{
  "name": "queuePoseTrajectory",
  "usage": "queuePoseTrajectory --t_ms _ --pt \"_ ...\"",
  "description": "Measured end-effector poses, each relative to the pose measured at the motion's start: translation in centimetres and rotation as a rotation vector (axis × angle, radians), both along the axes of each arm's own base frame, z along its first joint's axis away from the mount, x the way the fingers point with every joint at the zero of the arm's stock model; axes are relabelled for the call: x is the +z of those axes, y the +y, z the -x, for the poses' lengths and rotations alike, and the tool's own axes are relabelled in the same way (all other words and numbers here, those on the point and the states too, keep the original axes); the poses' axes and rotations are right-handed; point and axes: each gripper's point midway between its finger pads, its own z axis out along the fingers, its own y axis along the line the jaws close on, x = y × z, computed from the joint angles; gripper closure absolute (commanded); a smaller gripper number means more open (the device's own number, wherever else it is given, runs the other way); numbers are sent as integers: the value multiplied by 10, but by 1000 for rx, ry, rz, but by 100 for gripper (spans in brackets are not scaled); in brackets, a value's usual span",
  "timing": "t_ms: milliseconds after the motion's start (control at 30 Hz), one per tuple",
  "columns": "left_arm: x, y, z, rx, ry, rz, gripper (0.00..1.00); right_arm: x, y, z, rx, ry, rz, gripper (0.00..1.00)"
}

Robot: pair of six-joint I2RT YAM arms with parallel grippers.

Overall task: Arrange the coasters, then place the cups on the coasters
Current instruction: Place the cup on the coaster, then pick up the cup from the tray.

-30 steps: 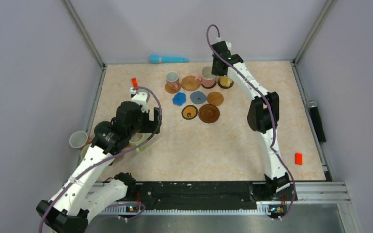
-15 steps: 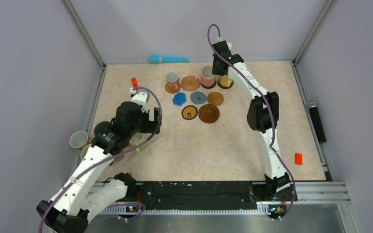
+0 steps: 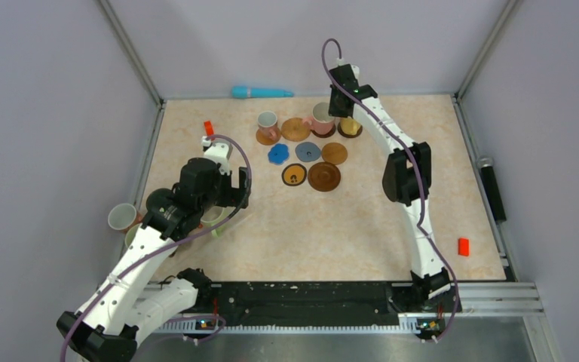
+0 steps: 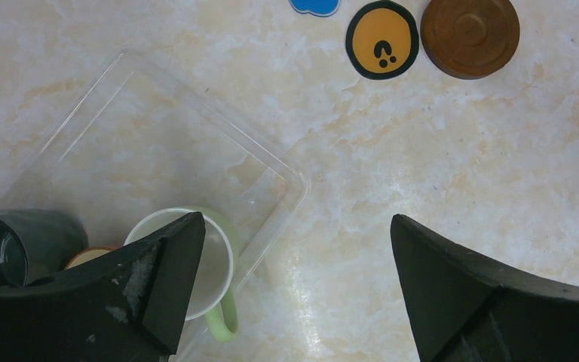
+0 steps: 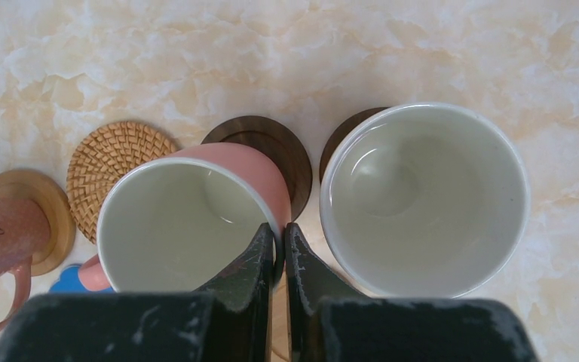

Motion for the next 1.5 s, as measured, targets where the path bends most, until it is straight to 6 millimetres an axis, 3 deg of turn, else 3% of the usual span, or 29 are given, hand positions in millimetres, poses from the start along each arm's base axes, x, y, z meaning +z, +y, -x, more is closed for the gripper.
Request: queuePoseTrajectory --t_ms 167,533,800,933,1100,1267,1367,1500 --pt "0 0 0 0 0 0 1 2 1 -2 -1 -10 -7 85" --pt "0 0 0 0 0 0 1 29 7 -16 -6 -95 -46 75" --pt "0 5 -2 24 -7 -14 1 32 8 -15 3 -94 -54 70" --pt "1 17 -6 94 -25 -45 1 48 11 -8 25 -103 -79 61" --pt "6 43 -13 253 -64 -90 1 85 14 16 66 -127 -111 46" --pt "17 73 -15 454 -127 -103 1 119 19 61 131 -146 -116 24" --pt "21 87 -12 554 -152 -94 2 125 28 92 182 -145 -121 3" --pt "22 108 -9 680 -167 -89 5 111 37 142 257 -123 -140 1"
